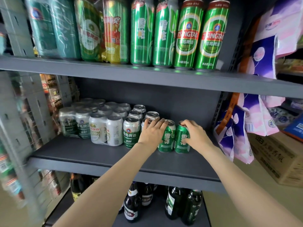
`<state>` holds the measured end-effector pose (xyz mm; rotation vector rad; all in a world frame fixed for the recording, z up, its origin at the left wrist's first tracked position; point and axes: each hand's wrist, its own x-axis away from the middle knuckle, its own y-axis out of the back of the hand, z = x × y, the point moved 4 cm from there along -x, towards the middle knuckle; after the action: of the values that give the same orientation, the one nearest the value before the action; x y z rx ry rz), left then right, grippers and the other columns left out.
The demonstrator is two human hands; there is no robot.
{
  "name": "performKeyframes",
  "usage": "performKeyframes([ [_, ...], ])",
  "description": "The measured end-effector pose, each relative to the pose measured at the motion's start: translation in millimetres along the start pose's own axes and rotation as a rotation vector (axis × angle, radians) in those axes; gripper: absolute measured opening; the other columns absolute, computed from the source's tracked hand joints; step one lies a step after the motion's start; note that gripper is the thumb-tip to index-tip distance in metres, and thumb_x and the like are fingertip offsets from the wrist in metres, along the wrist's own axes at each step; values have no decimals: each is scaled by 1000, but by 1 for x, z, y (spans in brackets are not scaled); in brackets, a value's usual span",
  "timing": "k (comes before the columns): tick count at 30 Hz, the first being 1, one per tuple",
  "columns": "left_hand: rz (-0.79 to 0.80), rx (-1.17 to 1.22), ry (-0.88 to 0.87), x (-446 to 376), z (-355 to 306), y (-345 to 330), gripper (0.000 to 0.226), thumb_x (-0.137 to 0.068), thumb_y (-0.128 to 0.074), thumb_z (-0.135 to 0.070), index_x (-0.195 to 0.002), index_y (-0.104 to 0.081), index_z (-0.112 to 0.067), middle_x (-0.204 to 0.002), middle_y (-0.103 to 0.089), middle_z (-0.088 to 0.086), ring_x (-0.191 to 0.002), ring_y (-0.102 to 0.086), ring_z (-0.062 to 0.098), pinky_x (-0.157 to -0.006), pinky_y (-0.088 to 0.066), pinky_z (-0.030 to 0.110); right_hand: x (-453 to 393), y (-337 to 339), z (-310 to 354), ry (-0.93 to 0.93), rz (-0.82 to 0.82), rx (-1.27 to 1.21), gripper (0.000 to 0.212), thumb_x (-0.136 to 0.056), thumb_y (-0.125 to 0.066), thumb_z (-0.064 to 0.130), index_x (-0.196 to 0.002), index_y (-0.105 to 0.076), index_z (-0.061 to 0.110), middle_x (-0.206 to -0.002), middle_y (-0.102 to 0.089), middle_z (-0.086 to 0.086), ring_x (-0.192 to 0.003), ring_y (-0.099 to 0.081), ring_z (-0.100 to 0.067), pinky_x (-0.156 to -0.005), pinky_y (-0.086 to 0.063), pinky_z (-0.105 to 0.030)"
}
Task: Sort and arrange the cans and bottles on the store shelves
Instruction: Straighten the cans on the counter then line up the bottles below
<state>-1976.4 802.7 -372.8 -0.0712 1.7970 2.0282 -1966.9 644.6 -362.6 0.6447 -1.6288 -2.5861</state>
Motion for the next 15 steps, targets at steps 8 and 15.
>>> performKeyframes([
  [8, -127, 97, -67, 39, 11, 3, 77, -93, -52, -26, -149, -1, -14, -157, -5, 5, -144, -6, 24, -116, -4, 42, 11, 17, 12, 14, 89, 226, 63, -83, -66, 13, -140, -39, 21, -148, -29, -4, -128, -27, -33, -106, -32, -46],
  [15, -463, 345, -131, 132, 12, -28, 39, -79, -36, -16, -116, -50, -11, -115, -57, 7, -102, -50, 23, -84, -43, 36, 101, 13, 16, 122, -38, 209, 47, -87, -63, 20, -132, -49, 17, -146, -32, -2, -135, -24, -23, -110, -20, -36],
])
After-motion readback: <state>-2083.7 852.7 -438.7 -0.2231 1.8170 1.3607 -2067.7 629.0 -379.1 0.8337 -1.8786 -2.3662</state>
